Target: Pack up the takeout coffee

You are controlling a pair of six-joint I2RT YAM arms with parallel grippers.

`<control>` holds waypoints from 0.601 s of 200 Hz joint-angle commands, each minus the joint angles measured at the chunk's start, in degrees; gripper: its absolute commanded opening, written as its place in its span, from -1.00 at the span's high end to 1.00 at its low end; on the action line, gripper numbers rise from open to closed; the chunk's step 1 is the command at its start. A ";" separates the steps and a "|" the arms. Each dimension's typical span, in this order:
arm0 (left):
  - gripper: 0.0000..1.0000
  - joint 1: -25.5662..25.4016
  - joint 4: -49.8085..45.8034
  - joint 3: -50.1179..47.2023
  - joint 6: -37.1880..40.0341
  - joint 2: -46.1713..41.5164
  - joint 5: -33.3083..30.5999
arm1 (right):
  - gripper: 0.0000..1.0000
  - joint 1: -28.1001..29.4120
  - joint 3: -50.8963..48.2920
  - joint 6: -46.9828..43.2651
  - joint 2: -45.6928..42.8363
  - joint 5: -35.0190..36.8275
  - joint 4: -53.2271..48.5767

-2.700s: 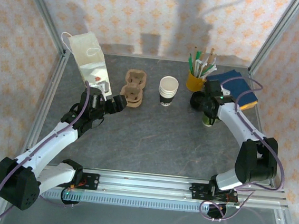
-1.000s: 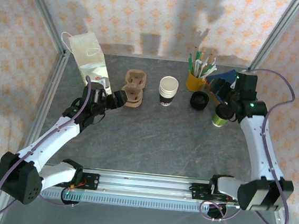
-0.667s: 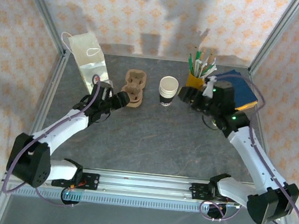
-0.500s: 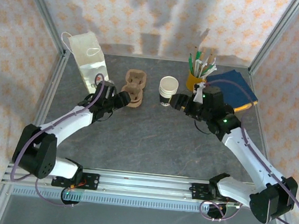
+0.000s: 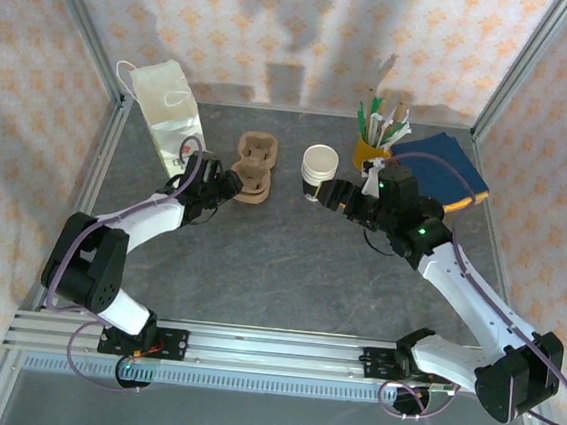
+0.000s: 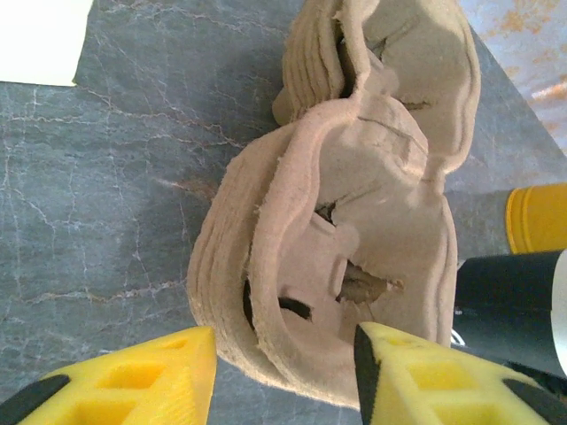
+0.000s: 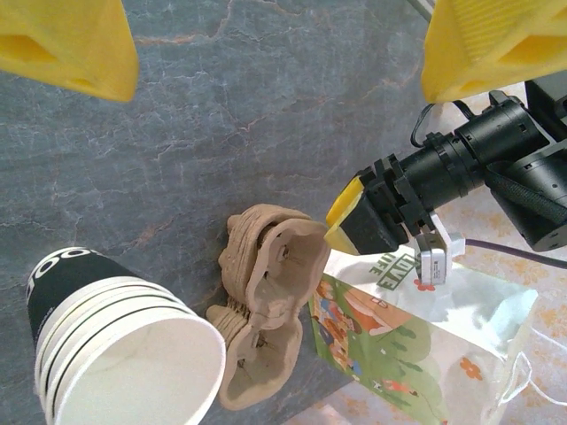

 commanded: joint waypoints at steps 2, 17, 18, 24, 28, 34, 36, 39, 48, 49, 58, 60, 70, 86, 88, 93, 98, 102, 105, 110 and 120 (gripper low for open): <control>0.14 0.85 3.39 1.82 -1.01 1.22 0.70 | -0.65 0.40 0.61 -0.33 -0.63 1.59 0.78; 0.20 1.01 4.13 1.80 -1.19 1.72 1.06 | -0.64 0.40 0.33 -0.36 -0.73 1.72 0.74; 0.21 1.02 4.17 1.80 -1.19 1.73 1.05 | -0.64 0.40 0.33 -0.36 -0.72 1.75 0.69; 0.23 1.01 4.52 1.85 -1.29 1.86 1.24 | -0.64 0.40 0.24 -0.28 -0.79 1.76 0.69; 0.23 1.10 4.70 1.83 -1.36 1.98 1.35 | -0.64 0.40 0.16 -0.22 -0.83 1.78 0.74; 0.24 1.12 5.09 1.80 -1.41 2.14 1.55 | -0.64 0.41 -0.01 -0.23 -0.86 1.86 0.82; 0.24 1.12 5.20 1.80 -1.50 2.18 1.64 | -0.64 0.40 -0.07 -0.26 -0.90 1.85 0.87; 0.24 1.13 5.32 1.81 -1.60 2.22 1.70 | -0.64 0.42 -0.11 -0.27 -0.90 1.90 0.81; 0.24 1.29 5.64 1.89 -1.84 2.53 2.02 | -0.64 0.42 -0.25 -0.19 -0.90 1.98 0.91; 0.24 1.29 5.67 1.89 -1.86 2.58 2.06 | -0.64 0.41 -0.27 -0.19 -0.93 2.02 0.91; 0.24 1.38 6.31 1.74 -2.35 2.78 2.44 | -0.64 0.40 -0.29 -0.09 -0.86 2.01 1.00; 0.24 1.38 6.49 1.72 -2.51 2.80 2.56 | -0.64 0.40 -0.29 -0.10 -0.94 1.98 1.00; 0.24 1.43 7.64 1.33 -3.45 2.97 3.20 | -0.64 0.40 -0.38 0.00 -0.90 2.00 1.09; 0.28 1.47 9.68 0.85 -4.63 3.04 4.36 | -0.64 0.40 -0.38 0.12 -0.92 1.99 1.18; 0.28 1.47 9.77 0.84 -4.73 3.06 4.45 | -0.64 0.42 -0.38 0.15 -0.89 2.04 1.16; 0.29 1.45 10.10 0.79 -4.89 3.02 4.56 | -0.64 0.40 -0.38 0.17 -0.98 1.95 1.25; 0.29 1.47 10.44 0.69 -5.08 3.02 4.56 | -0.64 0.40 -0.38 0.17 -0.99 1.90 1.34; 0.31 1.51 10.71 0.60 -5.19 3.15 4.61 | -0.64 0.40 -0.45 0.16 -1.02 1.87 1.40; 0.32 1.54 10.89 0.55 -5.27 3.10 4.69 | -0.64 0.40 -0.47 0.16 -1.00 1.80 1.43; 0.33 1.56 11.23 0.48 -5.41 3.15 4.73 | -0.64 0.40 -0.43 0.21 -0.94 1.82 1.44; 0.40 1.64 11.71 0.27 -5.83 3.11 5.00 | -0.64 0.40 -0.38 0.21 -0.91 1.74 1.33</control>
